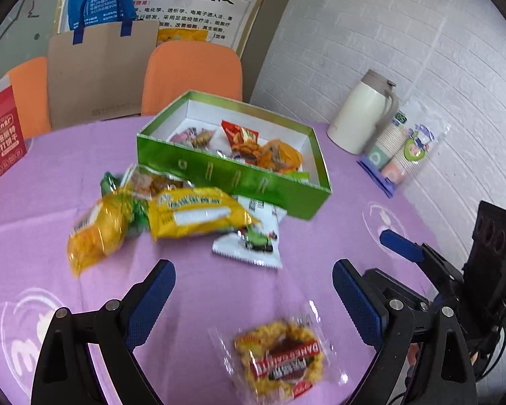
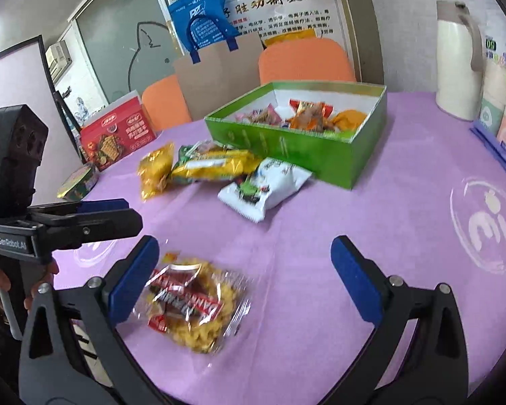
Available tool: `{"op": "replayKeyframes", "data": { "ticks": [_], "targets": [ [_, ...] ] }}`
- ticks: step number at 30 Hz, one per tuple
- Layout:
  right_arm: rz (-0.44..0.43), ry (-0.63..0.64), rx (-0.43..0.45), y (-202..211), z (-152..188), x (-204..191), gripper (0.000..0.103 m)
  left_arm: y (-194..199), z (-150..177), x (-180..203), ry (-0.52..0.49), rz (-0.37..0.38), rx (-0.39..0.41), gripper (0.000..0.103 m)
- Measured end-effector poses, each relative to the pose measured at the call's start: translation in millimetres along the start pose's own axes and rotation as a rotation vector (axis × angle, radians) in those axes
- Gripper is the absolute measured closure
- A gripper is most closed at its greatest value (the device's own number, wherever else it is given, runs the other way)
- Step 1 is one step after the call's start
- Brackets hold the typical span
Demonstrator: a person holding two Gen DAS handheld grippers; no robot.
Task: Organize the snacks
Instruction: 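Move both tools to the Danco Galette bag on the table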
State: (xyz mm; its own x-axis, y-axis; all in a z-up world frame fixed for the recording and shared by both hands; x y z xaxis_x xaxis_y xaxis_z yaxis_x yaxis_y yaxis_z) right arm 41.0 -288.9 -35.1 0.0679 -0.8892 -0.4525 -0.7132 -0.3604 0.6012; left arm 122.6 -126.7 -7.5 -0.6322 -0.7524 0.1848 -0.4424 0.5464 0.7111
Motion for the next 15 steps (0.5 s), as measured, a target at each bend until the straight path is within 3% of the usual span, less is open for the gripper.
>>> {"op": "replayKeyframes", "data": {
  "ticks": [3, 8, 13, 15],
  "targets": [
    [-0.059, -0.004, -0.095, -4.1, 32.0, -6.0, 0.001, -0.6, 36.0, 4.4, 0.024, 0.017, -0.024, 0.007],
    [-0.058, 0.034, -0.185, -15.4, 63.5, -16.2, 0.002, -7.6, 79.2, 5.2, 0.105, 0.093, -0.061, 0.007],
    [-0.032, 0.074, -0.196, -28.4, 75.5, -26.6, 0.003, -12.8, 95.0, -5.7, 0.175, 0.096, -0.073, 0.008],
    [-0.025, 0.101, -0.193, -32.0, 76.6, -32.0, 0.010, -12.8, 96.4, -7.2, 0.188, 0.113, -0.065, 0.008]
  ]
}}
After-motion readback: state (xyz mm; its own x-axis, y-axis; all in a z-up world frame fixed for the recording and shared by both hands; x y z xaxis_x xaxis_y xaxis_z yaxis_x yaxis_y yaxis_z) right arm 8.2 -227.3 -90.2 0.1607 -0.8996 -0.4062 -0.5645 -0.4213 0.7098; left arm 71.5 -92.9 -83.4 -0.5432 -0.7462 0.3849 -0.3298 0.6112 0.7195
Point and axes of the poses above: each gripper's, at about its wrist camera, not at the fingertips, and y roughly against the way its jaws point, x to its right, z to its underside, the point moved 6 cm from there along -y, roughly the way its jaws point, and after that the axes turned 11 degrees about -y, right-handed, at the moved point
